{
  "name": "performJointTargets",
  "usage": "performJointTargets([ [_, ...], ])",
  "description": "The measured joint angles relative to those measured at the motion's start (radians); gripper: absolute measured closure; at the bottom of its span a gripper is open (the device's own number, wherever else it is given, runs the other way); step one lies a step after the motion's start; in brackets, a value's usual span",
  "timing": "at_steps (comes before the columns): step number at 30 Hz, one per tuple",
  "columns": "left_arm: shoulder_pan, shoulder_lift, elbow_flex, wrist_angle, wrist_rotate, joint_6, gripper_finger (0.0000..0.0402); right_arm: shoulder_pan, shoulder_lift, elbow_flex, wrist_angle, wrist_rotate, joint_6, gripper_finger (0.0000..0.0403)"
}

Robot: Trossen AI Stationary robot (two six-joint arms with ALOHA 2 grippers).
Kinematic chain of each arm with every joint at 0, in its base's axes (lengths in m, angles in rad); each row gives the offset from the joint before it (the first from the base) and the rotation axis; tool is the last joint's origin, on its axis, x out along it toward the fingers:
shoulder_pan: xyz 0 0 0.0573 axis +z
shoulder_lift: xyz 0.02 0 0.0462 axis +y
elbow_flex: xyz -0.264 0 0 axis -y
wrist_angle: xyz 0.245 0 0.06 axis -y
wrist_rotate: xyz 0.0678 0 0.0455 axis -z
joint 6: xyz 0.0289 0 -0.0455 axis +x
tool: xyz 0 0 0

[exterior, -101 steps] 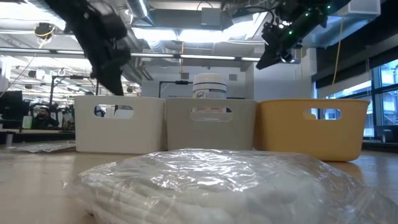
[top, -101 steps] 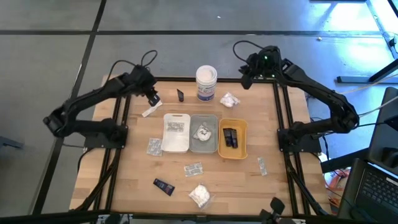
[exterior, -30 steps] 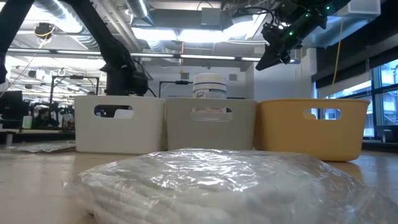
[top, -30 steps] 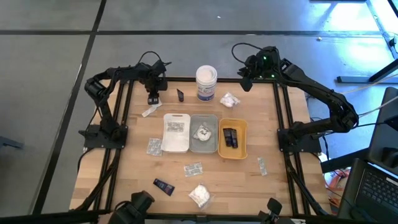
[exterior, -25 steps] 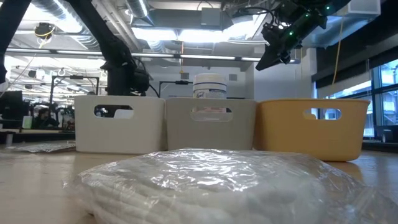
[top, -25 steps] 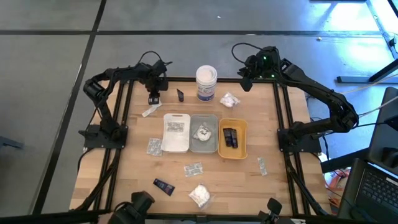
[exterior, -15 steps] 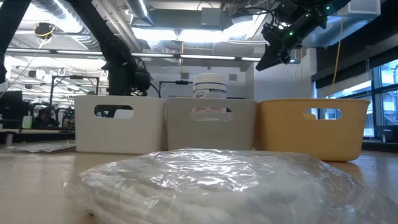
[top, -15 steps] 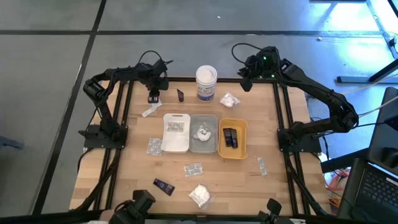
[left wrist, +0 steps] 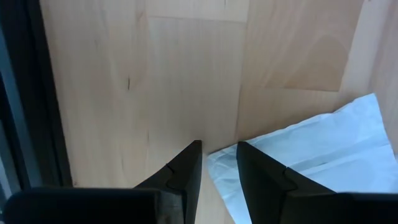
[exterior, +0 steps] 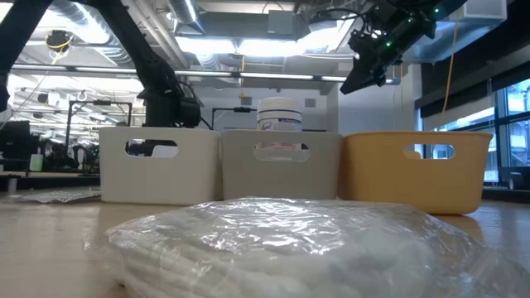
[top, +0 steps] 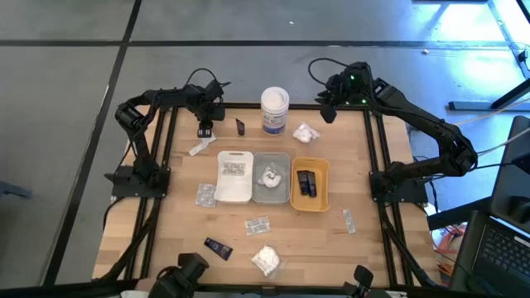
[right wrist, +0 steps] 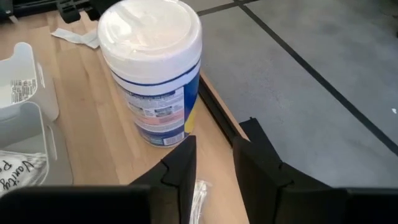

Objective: Pick & Place Travel size toiletries
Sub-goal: Put the white band-aid into the white bin

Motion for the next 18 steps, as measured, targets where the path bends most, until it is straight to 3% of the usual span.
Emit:
performJointTargets([
  [13,-0.037,-0.001,0.0,-0.095,0.01,-0.079,0.0302,0.0,0.0,0.0,-0.014,0.0,-0.007,0.0318],
  [18,-0.05,0.003,0.054,-0.171,0.045,-0.126,0.0302,0.0,0.0,0.0,-0.016,-0.004,-0.007,0.0314],
])
